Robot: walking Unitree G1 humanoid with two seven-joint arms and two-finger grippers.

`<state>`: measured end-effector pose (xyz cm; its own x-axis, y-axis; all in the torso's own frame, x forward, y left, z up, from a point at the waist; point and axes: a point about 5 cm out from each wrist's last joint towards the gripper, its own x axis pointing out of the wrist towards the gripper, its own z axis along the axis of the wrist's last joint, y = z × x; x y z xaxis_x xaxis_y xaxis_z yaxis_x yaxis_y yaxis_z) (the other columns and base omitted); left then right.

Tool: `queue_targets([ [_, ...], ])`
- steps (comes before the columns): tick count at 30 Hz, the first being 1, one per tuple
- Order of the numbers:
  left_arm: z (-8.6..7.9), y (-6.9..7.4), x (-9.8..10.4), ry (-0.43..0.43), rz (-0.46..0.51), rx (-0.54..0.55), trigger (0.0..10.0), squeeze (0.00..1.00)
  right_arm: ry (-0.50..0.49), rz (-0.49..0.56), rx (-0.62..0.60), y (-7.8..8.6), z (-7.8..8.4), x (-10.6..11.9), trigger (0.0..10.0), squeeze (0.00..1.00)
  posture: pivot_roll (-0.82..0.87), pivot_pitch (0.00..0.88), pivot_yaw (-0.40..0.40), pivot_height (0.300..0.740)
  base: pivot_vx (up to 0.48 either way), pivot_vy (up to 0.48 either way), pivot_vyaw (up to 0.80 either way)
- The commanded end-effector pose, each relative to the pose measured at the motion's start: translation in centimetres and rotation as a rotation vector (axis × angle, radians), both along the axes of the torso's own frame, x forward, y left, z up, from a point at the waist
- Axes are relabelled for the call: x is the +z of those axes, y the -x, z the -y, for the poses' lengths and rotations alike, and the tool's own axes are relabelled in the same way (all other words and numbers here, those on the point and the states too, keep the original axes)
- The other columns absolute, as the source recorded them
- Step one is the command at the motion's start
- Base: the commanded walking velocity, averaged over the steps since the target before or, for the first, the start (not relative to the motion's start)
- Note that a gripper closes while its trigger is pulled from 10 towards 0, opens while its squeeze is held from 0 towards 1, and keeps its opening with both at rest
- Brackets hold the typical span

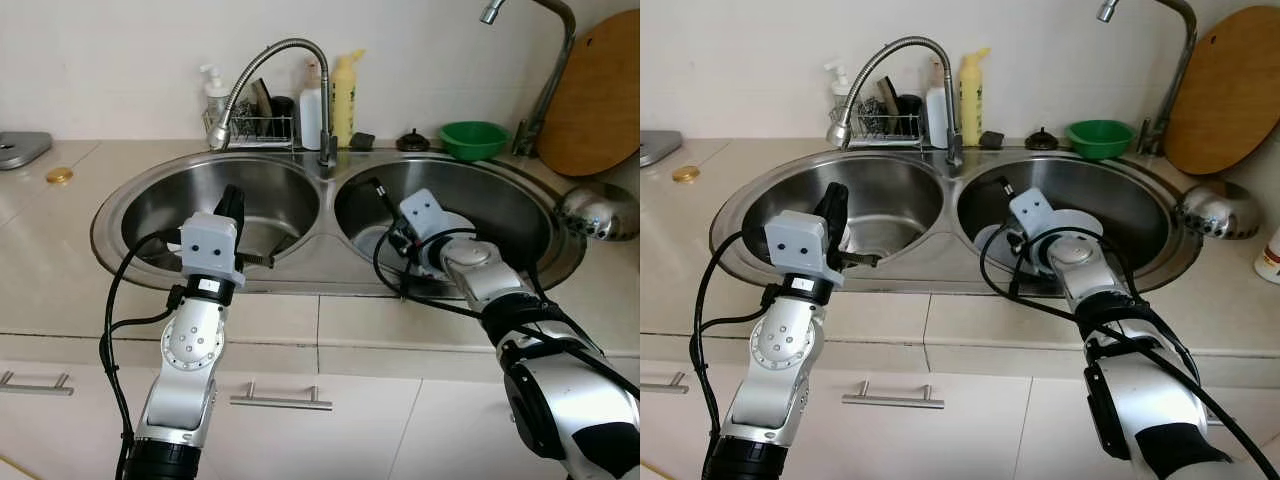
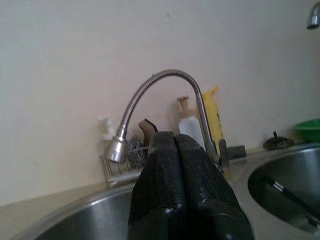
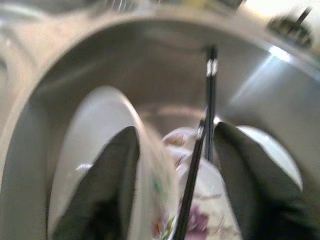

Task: Kitchen organization

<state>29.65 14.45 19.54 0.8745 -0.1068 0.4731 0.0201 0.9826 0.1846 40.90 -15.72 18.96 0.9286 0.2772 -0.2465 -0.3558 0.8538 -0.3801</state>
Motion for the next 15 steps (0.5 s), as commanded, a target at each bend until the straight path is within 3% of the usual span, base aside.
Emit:
queue_targets([
  [1,-0.1,0.0,-0.3,-0.001,-0.023,0.003,10.0,0.00,-0.009,0.048,0.019,0.0,-0.4,0.5,10.0,1.00,-0.06,0.000,0.033,0.740,0.000,0.000,0.00],
  [4,-0.1,0.0,-0.4,-0.003,-0.027,0.003,10.0,0.00,0.013,0.046,0.053,0.3,-0.8,0.1,10.0,1.00,-0.06,0.000,0.033,0.740,0.000,0.000,0.00],
  [5,-0.1,0.0,-0.5,-0.007,-0.031,0.002,10.0,0.00,0.092,-0.008,0.147,1.0,-1.4,-1.4,10.0,1.00,-0.07,0.000,0.035,0.740,0.000,0.000,0.00],
  [8,0.0,-0.1,-0.6,-0.012,-0.037,0.001,10.0,0.00,0.180,-0.078,0.223,1.7,-1.5,-3.0,10.0,1.00,-0.07,0.000,0.037,0.740,0.000,0.000,0.00],
  [11,0.0,-0.1,-0.6,-0.013,-0.039,0.000,10.0,0.00,0.163,-0.059,0.228,1.9,-1.2,-2.9,10.0,1.00,-0.07,0.000,0.037,0.740,0.000,0.000,0.00],
  [15,-0.2,-0.1,-0.6,-0.009,-0.039,0.004,10.0,0.00,0.096,0.041,0.182,1.7,-1.1,-1.4,10.0,1.00,-0.07,0.000,0.035,0.740,0.000,0.000,0.00],
])
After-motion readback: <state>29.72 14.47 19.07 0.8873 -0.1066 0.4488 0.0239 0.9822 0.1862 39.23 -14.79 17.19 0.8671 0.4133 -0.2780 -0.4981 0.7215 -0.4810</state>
